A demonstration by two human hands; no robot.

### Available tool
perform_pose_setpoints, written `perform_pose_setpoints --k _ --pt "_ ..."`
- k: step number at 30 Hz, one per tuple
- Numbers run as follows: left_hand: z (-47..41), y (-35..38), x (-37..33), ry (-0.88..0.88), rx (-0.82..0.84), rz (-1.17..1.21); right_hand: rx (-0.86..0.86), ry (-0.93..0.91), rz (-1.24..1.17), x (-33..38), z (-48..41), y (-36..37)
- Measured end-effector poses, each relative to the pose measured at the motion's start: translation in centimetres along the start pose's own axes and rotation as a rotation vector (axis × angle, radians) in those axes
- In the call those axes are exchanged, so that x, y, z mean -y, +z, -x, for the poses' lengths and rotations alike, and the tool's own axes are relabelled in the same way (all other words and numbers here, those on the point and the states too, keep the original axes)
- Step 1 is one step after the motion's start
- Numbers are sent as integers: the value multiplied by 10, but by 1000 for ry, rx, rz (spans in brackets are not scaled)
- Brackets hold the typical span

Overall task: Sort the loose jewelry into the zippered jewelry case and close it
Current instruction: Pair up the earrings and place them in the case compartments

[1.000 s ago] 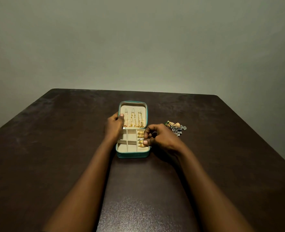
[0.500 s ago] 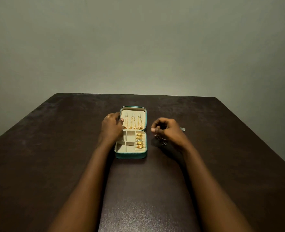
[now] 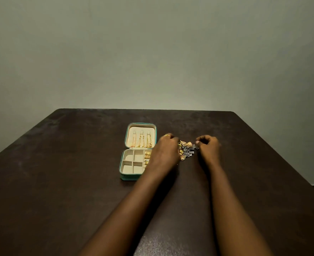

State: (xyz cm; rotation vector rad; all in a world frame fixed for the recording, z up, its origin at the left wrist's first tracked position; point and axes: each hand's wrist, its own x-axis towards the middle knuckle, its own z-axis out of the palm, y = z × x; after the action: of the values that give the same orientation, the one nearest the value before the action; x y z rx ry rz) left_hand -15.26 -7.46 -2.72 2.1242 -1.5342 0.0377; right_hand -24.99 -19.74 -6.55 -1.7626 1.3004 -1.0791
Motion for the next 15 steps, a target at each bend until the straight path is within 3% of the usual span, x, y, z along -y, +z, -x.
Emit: perform_pose_setpoints --k 6,15 --pt "-17 11 -9 -211 129 -21 125 -42 186 -1 -3 0" --pt "-28 22 -5 -285 86 -50 130 -77 295 -2 -5 5"
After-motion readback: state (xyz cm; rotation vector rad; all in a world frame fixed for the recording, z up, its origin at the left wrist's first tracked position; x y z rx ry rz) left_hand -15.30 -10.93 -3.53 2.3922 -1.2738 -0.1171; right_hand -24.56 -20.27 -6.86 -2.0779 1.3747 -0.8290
